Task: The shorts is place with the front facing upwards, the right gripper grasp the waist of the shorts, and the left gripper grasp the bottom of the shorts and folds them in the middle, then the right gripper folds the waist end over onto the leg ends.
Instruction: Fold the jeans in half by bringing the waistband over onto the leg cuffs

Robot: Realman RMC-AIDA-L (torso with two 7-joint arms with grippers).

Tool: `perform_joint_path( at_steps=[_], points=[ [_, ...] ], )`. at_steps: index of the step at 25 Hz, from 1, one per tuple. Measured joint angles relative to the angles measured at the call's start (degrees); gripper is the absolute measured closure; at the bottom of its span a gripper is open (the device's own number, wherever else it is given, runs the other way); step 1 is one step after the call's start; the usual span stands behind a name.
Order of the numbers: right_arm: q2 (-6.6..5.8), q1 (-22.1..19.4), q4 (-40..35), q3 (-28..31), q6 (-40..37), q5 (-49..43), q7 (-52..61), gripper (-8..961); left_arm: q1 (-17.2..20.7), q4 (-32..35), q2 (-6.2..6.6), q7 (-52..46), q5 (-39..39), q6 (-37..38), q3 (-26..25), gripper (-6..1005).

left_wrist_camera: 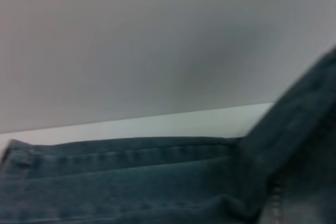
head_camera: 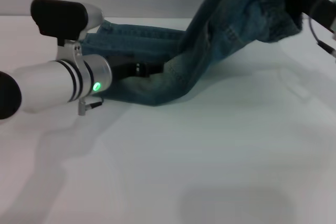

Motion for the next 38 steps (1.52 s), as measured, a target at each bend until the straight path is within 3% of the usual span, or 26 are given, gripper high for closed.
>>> perform_joint_path(
  at_steps=[12,22,28,33,34,38],
  points=[
    [0.04,9.8,-0.6,-2.0,4.1,-6.0,0.9,842,-0.9,-0.3,-0.17,0.0,-6.8,5.7,10.4,151],
    [0.37,11.9,-0.4,-6.7,5.9,-6.1,2.2,842,-4.9,-0.6,-0.34,0.0,-10.4,7.1,17.8,151],
    [0.08,12.1,-0.2,-8.9,6.5,-6.1,2.6,843,-5.8,-0.8,-0.37,-0.2,-11.2,7.2,19.3,152],
    [0.06,11.5,0.2,-9.3,6.6,-6.1,2.6,842,-1.9,-5.7,0.26,-0.1,-10.8,4.1,17.3,152],
    [0.05,11.5,0.4,-9.3,6.7,-6.1,2.6,842,3.1,-11.1,0.36,1.8,-9.5,1.2,15.7,152],
    [-0.02,11.7,0.9,-9.4,6.7,-6.0,2.6,844,7.6,-15.7,0.12,5.9,-9.2,0.6,15.4,152]
  ],
)
